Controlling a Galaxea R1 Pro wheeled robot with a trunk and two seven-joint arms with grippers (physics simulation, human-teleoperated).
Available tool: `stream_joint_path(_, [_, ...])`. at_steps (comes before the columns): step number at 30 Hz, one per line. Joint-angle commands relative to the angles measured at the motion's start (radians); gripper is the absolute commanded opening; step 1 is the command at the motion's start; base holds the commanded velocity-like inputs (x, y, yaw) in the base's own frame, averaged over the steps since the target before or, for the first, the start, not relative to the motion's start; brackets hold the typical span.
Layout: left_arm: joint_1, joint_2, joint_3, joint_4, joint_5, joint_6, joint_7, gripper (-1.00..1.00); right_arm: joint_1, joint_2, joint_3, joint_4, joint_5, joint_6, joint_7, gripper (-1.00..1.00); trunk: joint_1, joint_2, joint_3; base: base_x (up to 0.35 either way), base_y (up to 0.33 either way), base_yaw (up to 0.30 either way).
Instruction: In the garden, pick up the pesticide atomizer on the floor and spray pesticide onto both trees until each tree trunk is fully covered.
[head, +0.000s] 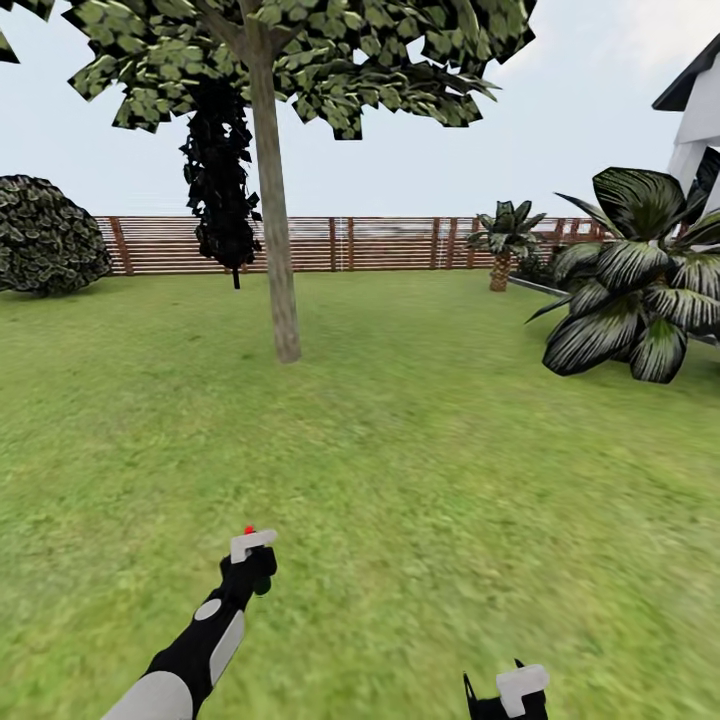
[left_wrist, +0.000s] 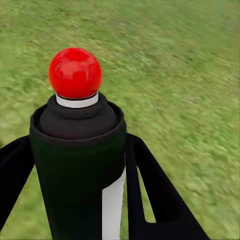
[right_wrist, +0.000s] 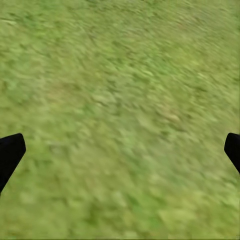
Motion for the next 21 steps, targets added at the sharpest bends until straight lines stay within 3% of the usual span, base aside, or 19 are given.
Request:
stream_joint_path(1, [-0.001,0.000,0.010,0.001,0.002,-0.002,-0.007,-1.00,-0.001,-0.001,0.005,0.000,0.009,0.000,-0.010,1.00,0.001,0.000,-0.001,0.350,0.098,0.000])
stream_joint_path(6, [-0.001,0.012,0.033,0.004,0.002,-0.002,-0.007,-1.00,-0.001,0.000,0.005,0.000,0.008,-0.002,-0.010,1.00,0.001,0.000,-0.001,0.350,0.098,0.000])
stream_joint_path(21, [-0.001,0.013,0.036,0.008,0.002,-0.002,-0.007,-1.00,-0.001,0.001,0.005,-0.001,0.007,-0.003,-0.012,1.00,0.001,0.000,-0.001,0.350,0.098,0.021])
